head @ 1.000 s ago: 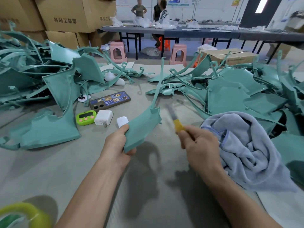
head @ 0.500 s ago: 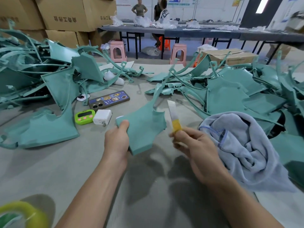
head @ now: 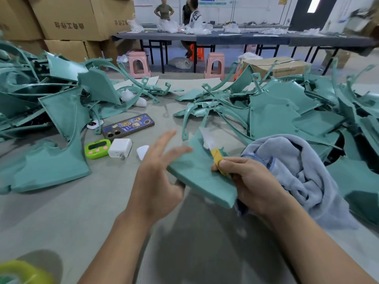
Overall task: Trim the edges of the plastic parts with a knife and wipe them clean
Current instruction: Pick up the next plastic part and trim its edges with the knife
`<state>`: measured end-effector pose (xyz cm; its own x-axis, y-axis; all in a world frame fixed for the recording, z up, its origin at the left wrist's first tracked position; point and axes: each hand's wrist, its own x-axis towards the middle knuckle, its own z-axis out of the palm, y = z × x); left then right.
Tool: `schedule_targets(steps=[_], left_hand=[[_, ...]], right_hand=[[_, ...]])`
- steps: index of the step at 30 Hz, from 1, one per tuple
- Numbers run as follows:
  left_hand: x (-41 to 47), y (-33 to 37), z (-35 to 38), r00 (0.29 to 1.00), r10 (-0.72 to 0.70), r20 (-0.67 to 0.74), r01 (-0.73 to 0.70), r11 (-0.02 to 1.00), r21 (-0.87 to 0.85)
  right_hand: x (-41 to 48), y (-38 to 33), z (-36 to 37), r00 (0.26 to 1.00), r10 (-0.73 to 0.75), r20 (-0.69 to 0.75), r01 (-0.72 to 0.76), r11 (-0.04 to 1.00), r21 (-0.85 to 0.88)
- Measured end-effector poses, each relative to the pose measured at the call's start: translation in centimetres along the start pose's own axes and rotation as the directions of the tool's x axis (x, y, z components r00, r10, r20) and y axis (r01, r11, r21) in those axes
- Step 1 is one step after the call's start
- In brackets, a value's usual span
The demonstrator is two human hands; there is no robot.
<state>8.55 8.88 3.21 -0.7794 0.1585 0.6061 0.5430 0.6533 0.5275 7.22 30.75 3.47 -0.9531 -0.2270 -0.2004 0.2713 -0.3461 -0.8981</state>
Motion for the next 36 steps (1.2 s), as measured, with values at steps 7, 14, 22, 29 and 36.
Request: schedule_targets(steps=[7, 14, 22, 29, 36], left_hand=[[-0.5, 0.2, 0.5, 0.947, 0.132, -0.294, -0.081, 0.981, 0.178], [-0.8, -0.5, 0.7, 0.93, -0.064, -0.361, 0.148, 0.966, 0.21], [-0.8, -0.9, 0.7, 0.939, -0.065, -0.339, 0.139, 0.97, 0.199], [-0.8, -1.3, 0.0, 0.949, -0.12, -0.29, 0.16, 0.98, 0.117], [-0.7, -0.7, 0.1, 0.953, -0.071, -0.296, 0.125, 0.978, 0.168]], right_hand=[[0.5, -1.1, -0.9, 0.954, -0.222, -0.203, 0.249, 0.961, 0.119], [0.0, -0.1, -1.3, 0.929, -0.357, 0.099, 0.367, 0.925, -0.098], [0.3, -0.2, -1.8, 0.917, -0.389, -0.088, 0.368, 0.911, -0.186], [0.3, 0.2, -1.9, 0.944, -0.311, -0.108, 0.259, 0.904, -0.34], [0.0, 0.0, -1.6, 0.946, -0.323, -0.033, 0.305, 0.918, -0.253]])
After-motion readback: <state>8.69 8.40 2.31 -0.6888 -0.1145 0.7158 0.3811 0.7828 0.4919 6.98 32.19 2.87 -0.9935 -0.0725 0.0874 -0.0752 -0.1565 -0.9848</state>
